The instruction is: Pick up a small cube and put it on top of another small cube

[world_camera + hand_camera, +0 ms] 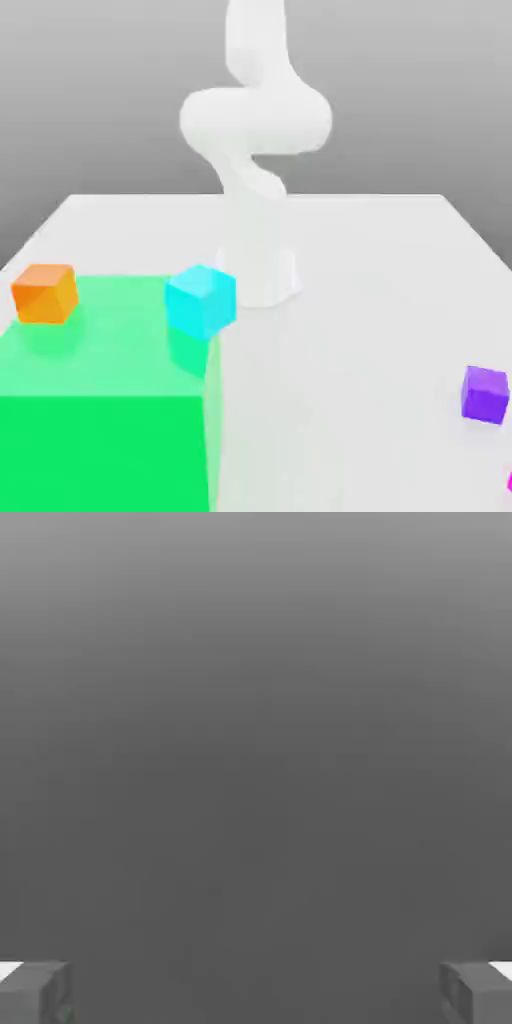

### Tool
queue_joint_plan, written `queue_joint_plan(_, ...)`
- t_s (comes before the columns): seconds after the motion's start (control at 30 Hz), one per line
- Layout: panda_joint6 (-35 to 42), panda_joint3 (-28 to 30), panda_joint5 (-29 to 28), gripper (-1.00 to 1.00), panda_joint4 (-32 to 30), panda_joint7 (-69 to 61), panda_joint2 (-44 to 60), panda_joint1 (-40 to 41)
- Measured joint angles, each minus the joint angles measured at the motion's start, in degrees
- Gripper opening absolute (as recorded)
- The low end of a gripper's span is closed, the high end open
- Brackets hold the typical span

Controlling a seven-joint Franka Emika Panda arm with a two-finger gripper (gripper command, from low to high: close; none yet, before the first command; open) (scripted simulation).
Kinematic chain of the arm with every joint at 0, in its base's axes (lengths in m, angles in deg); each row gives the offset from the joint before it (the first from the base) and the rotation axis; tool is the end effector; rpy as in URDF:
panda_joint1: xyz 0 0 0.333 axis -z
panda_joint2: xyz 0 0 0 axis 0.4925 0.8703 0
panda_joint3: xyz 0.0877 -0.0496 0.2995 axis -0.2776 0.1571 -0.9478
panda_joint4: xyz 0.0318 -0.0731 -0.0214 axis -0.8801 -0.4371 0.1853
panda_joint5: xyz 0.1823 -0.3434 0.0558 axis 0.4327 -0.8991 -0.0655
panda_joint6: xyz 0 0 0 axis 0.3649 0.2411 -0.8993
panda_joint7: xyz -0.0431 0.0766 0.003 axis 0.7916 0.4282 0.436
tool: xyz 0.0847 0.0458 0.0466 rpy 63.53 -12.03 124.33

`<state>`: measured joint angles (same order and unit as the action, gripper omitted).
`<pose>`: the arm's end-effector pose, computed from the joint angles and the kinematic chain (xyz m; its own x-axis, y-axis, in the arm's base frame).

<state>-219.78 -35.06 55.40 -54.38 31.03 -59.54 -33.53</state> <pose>0.3780 0.0231 0.6744 0.5936 -0.6534 0.4698 -0.4535 -0.7539 -0.4755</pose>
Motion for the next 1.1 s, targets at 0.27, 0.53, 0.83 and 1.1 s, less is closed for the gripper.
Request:
queue_joint_plan(0.27,-6.5,-0.8,5.7,0.0,-3.5,-11.7,16.0,-11.5)
queue_joint_plan(0.53,-13.1,-5.5,8.0,0.0,-7.0,-20.8,31.4,-19.7)
queue_joint_plan(0.83,-21.0,-9.3,-1.2,0.0,-11.1,-22.5,48.5,-29.0)
queue_joint_plan(1.1,-31.7,-5.4,-9.4,-1.0,-10.1,-18.8,63.7,-34.5)
